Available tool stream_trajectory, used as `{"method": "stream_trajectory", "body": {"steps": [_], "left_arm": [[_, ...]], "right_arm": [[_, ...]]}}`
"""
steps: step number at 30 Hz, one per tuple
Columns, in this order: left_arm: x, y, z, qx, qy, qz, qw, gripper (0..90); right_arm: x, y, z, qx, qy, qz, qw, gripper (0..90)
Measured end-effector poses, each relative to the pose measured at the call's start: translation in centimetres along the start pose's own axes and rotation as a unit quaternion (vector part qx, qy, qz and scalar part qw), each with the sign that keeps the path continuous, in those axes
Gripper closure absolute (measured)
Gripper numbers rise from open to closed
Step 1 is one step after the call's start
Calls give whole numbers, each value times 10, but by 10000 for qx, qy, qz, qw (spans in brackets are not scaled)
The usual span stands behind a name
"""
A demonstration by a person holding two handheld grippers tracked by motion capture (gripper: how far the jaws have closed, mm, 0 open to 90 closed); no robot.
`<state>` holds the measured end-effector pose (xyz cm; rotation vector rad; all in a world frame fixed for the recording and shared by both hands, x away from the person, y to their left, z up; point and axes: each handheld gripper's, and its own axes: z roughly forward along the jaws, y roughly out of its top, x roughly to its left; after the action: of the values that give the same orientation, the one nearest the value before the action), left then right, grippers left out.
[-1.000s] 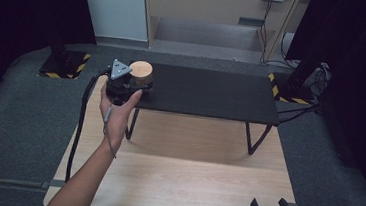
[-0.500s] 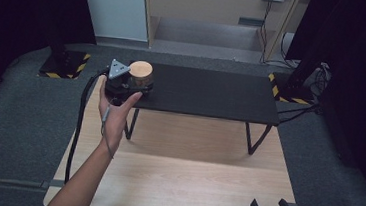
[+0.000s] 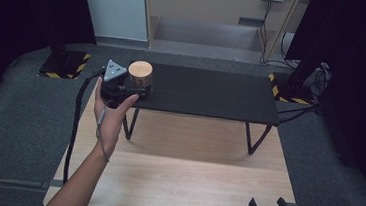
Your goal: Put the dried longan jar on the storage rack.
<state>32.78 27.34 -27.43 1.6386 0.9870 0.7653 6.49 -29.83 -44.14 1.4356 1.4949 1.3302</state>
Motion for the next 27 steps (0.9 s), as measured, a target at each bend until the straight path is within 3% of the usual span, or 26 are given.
{"method": "stream_trajectory", "body": {"steps": [7,27], "left_arm": [[-2,0,-11,-63,-53,14,10000,72],[-12,-32,-50,-301,-201,-56,9993,72]], "right_arm": [[2,1,2,13,21,-28,10000,44],[8,0,7,29,102,-46,9999,43]]}}
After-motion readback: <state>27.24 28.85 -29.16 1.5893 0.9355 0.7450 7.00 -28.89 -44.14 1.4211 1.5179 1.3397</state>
